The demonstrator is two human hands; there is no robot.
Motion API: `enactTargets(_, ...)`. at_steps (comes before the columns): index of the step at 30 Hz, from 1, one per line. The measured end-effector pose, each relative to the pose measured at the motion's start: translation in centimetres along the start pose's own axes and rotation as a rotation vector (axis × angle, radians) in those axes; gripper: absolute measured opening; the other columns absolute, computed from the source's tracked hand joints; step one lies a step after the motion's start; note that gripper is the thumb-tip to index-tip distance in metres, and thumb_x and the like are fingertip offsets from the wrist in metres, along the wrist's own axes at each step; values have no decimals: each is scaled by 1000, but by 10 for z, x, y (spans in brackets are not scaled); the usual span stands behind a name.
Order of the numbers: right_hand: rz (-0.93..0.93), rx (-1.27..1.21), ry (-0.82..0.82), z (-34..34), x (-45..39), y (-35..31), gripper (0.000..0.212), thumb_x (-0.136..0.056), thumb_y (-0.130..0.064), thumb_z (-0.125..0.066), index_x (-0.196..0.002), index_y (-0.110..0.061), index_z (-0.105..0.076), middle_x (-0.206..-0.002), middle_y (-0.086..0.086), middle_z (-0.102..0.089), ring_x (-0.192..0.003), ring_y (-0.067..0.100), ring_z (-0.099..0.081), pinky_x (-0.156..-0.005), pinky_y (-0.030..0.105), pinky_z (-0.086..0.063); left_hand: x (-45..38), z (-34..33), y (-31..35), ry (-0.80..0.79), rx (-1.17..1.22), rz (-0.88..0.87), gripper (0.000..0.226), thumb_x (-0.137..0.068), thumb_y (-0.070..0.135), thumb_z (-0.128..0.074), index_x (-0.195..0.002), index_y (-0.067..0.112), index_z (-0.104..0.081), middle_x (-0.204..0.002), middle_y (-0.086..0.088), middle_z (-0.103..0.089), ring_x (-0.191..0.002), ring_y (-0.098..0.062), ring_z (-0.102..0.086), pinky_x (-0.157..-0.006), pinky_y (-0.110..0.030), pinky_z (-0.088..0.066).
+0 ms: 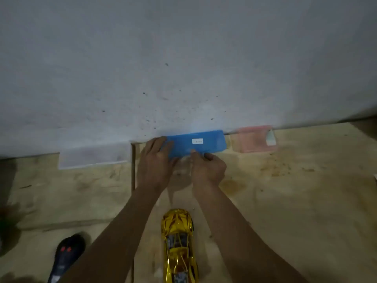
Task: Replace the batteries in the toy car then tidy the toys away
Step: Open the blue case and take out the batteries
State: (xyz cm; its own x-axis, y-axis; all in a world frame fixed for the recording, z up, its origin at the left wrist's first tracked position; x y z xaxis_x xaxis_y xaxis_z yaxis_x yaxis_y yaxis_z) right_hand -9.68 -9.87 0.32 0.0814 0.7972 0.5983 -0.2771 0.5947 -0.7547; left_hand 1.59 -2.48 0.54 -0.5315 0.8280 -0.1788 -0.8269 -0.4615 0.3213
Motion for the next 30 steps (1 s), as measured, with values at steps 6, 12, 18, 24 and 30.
enactTargets(6, -120, -271, 28, -18, -8, 13, 27, -72, -16, -87, -93, -8, -71, -84, 7, -75, -72, 20, -74, -70, 38, -64, -2, -11, -11, 72, 8, -48, 46, -75, 16, -87, -115, -1, -71, -120, -21, -67, -113, -41, -60, -98, -47, -48)
enactTargets(12, -158, -453, 31, -18, -4, 9, 42, -71, -2, -86, -104, -8, -61, -94, 9, -72, -83, 24, -75, -76, 41, -63, -1, -14, -12, 65, 4, -37, 45, -76, 13, -85, -117, 0, -70, -123, -21, -67, -117, -42, -59, -96, -51, -52)
enactTargets(18, -108, -473, 38, -17, -2, 11, 50, -71, -3, -86, -98, -23, -50, -100, 9, -68, -83, 25, -73, -72, 40, -64, -3, -14, -13, 64, -9, -40, 45, -77, 16, -84, -116, 1, -70, -123, -19, -66, -117, -40, -59, -96, -52, -53)
enactTargets(24, -53, -466, 28, -14, 0, 8, 46, -72, -5, -86, -93, -23, -48, -91, 10, -70, -68, 17, -72, -58, 26, -59, -4, -11, -13, 99, 2, -57, 46, -72, 16, -87, -113, 2, -71, -118, -18, -68, -113, -39, -61, -93, -49, -53)
enactTargets(30, 29, -430, -48, -10, -2, -8, 51, -74, -10, -86, -105, -20, -47, -89, 7, -69, -75, 18, -74, -57, 25, -59, -11, -6, -10, 99, 10, -54, 55, -64, 11, -90, -114, 2, -70, -116, -18, -68, -109, -39, -61, -88, -48, -54)
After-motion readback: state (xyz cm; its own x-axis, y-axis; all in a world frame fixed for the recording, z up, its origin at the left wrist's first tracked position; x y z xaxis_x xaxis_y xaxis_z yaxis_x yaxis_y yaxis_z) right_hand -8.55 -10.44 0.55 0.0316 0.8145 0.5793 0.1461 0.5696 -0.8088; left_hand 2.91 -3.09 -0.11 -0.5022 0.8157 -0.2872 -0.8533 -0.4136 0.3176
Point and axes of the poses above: each hand's wrist, its own x-axis away from the middle knuckle, its own z-axis out of the back of the hand, y = z × x, the point moved 3 cm from there along -x, towards the middle knuckle
